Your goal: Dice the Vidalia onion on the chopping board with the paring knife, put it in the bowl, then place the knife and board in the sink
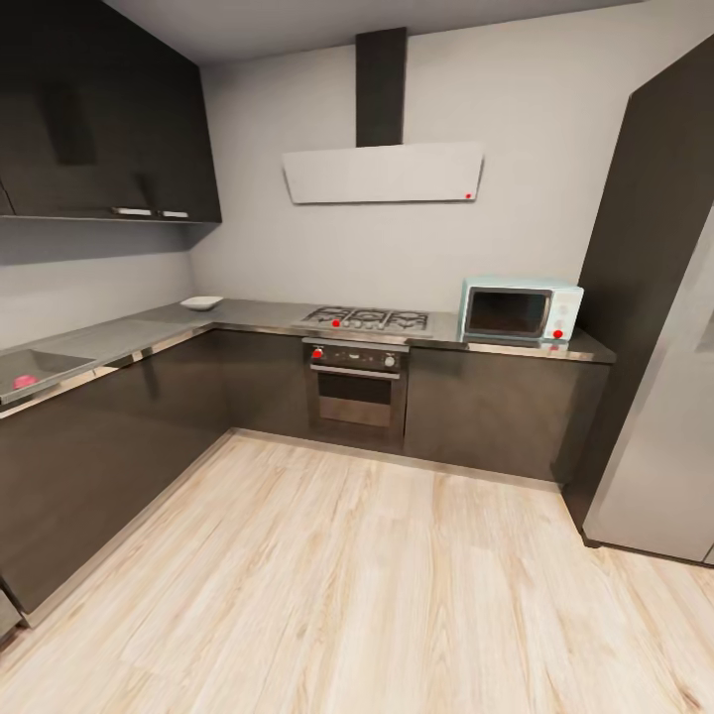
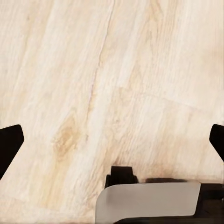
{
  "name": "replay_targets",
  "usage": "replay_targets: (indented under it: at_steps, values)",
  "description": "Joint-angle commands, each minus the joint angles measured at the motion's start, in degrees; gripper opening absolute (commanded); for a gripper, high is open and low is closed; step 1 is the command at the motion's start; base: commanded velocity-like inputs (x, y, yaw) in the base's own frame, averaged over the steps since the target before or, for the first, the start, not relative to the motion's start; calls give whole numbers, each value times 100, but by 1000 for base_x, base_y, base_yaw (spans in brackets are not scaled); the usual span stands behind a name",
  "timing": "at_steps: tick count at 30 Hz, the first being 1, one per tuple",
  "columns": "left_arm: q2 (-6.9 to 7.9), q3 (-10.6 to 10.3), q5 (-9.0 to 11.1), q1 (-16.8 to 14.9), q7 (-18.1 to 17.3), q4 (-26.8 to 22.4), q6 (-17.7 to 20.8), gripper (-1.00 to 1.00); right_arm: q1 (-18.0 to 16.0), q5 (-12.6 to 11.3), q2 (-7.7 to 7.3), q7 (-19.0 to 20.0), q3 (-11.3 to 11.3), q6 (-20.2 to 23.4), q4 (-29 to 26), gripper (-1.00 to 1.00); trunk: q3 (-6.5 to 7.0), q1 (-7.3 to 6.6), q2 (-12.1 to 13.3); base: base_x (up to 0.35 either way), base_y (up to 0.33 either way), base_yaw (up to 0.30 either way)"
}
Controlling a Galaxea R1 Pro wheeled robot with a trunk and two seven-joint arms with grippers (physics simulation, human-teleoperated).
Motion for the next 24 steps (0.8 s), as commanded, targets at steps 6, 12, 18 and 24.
replay_targets:
  at_steps: [6,12,18,24]
  values:
    - [-3,7,11,-4,-9,103,-26,100,-3,-7,5,-4,-9,-17,154,100,-6,0,-3,0,0,207]
    - [-16,15,8,-3,-10,209,-23,100,-3,-2,5,-4,-8,-24,228,100,-6,0,-3,0,-6,284]
    - [-32,15,8,-4,-10,213,-22,100,-3,-2,13,-4,-6,-24,298,100,-6,0,-3,57,-105,288]
    - [-27,15,7,-3,-10,215,-21,100,-3,-1,20,-4,-2,-24,305,100,-6,0,-3,259,-149,288]
